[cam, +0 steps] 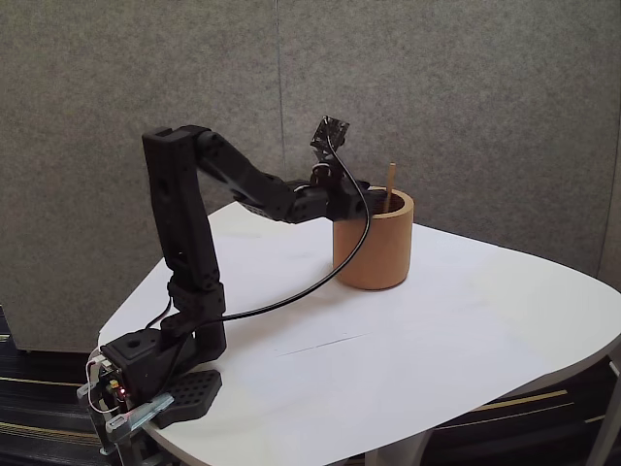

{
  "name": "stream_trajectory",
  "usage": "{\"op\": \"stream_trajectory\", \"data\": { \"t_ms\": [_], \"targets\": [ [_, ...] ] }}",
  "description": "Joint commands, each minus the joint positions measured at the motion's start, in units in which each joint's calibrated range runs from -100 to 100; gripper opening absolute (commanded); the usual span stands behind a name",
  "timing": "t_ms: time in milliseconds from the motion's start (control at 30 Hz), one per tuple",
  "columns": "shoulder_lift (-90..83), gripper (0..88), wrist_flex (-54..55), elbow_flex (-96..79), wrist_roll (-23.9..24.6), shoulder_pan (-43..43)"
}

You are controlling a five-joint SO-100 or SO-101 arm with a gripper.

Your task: Grab the pen and put it in the pen holder.

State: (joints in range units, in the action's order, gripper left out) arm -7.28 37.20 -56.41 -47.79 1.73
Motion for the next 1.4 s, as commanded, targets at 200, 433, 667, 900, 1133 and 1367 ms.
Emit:
{"op": "stream_trajectory", "data": {
  "t_ms": [200, 433, 667, 900, 1133, 1367],
  "targets": [
    [-1.05, 17.0, 0.25, 17.51, -0.25, 0.76],
    [-1.14, 16.9, -11.78, 29.60, 0.12, 0.84],
    [-1.38, 16.6, -41.53, 46.21, 1.07, 1.20],
    [-7.48, 16.5, -60.42, 54.24, 12.02, 3.98],
    [-17.65, 16.5, -74.41, 49.28, 19.65, 6.69],
    [-34.40, 16.5, -78.73, 30.60, 25.55, 6.91]
  ]
}}
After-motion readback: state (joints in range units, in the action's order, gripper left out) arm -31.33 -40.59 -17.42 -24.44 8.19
